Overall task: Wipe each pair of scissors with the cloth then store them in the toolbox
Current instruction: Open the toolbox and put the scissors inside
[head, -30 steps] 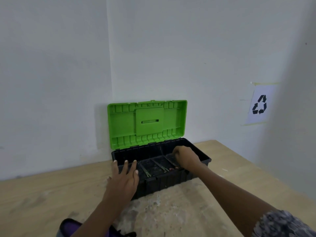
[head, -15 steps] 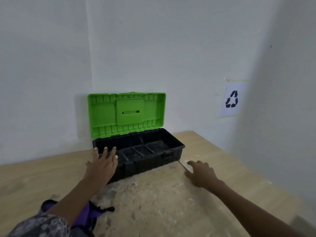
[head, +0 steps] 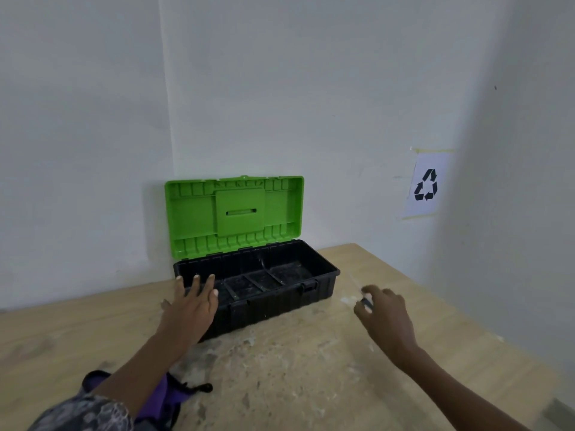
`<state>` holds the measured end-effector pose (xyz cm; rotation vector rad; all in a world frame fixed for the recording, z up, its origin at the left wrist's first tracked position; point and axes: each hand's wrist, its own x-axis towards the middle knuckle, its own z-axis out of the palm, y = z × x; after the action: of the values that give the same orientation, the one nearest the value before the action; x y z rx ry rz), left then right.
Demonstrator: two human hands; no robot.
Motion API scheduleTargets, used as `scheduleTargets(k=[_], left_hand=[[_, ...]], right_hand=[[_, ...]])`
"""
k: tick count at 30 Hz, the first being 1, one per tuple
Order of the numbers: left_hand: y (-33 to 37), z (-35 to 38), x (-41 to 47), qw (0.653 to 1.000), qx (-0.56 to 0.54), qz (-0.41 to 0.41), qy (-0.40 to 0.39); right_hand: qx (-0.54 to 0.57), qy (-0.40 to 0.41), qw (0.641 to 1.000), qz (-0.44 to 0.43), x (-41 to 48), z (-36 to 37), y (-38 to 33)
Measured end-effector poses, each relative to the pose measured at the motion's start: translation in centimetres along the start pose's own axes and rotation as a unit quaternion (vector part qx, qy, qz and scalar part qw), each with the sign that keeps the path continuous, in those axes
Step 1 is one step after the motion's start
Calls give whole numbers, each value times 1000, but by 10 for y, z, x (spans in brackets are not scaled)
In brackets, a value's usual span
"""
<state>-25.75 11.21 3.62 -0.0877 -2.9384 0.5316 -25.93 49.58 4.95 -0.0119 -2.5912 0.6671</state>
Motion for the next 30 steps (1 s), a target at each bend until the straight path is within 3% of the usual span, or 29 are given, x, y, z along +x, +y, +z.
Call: scheduleTargets(k=[4,8,14,21,26,30], left_hand=[[3,10,4,986,-151,-48,53],[0,21,9,984,-141,-41,96],[3,12,12,972,-204,-49,110],[3,16,14,977,-178,-43,108],[3,12,12,977,-181,-59,100],[3,13,12,975,-196,-57,88]], right_hand=[[53,11,996,-64,26,-8,-39],[24,-50,991,-120,64,16,-79],[-43,-153,982,-106,115,64,-111],[-82,-242,966,-31,140,110,-108],[-117,-239,964,4,134,111,-114],[-53,-147,987,-41,120,115,-118]])
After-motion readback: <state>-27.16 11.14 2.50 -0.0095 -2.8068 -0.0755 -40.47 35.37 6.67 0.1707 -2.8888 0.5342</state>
